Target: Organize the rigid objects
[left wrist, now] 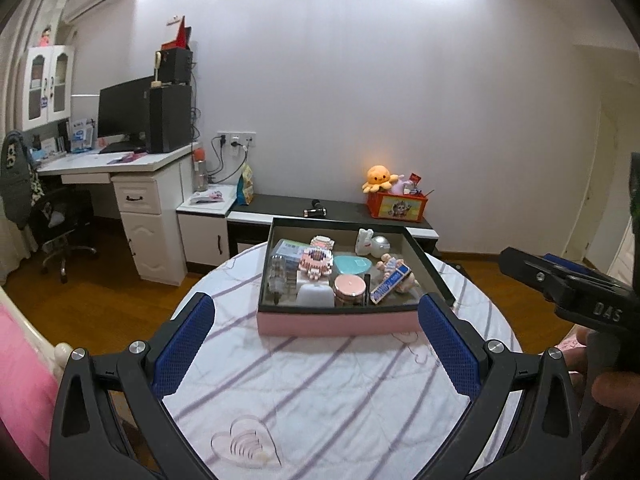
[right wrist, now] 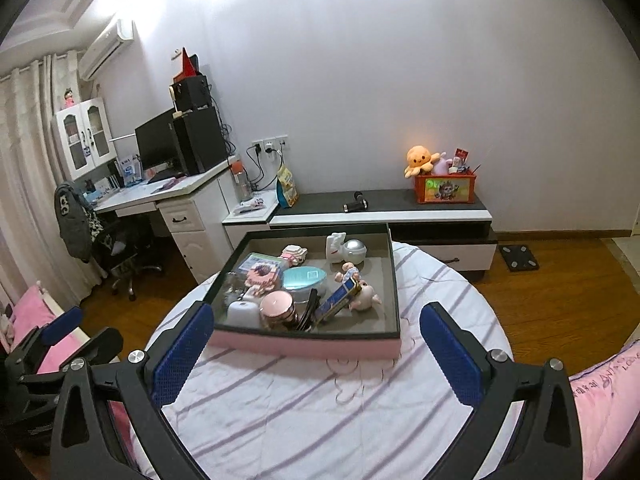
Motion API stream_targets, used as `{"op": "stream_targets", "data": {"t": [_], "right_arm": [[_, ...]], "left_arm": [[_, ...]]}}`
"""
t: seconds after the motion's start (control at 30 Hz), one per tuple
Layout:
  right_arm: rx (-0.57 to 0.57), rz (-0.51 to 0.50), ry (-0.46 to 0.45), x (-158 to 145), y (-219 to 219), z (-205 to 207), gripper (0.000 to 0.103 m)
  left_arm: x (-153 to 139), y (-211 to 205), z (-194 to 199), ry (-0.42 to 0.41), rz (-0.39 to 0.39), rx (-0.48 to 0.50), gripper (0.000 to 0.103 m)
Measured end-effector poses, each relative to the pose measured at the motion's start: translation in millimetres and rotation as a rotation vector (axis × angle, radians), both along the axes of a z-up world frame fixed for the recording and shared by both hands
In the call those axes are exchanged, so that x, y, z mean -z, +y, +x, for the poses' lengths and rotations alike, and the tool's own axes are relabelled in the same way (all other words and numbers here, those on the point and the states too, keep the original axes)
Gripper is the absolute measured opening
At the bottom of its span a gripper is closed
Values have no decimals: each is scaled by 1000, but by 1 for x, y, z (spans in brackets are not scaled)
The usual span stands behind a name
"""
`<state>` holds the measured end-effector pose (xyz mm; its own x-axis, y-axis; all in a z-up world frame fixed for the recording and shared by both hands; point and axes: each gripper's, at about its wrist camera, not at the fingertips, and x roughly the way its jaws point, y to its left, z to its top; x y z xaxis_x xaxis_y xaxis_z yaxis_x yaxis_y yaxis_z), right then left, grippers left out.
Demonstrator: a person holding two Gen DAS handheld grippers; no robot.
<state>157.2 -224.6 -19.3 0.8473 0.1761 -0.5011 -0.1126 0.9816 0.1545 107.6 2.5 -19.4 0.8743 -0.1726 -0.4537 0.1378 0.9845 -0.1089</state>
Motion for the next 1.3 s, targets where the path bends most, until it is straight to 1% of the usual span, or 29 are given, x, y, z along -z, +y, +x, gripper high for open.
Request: {"op": "stream_targets", "data": {"t": [0.1,0.3,0.47,0.63,0.87,1.0,1.3], "right_arm": [[3,-1,-14,-4,2,-22,103],[9,3,-31,-5,2,-60,103],[25,12,-53,-6,-1,-90,103],[36,10,-71,-7,-1,-111,103],[37,0,-84,-8,0,-119,103],[37,-9,-81,-6,4,-123,103],[40,-26,-75,-6,7,-121,103]], "left_arm": [[0,-2,-17,5,-5,0,103],[-5,-5,-48,-12,-12,4,103],[-10,-8,-78,-42,7,-2,103],[-12,-10,-97,-53,36,-18,103],[-10,-7,-104,-41,55,-52,103],[-9,-3,-102,-31,45,-69,103],[-11,-2,-104,-37,57,-89,103]]}}
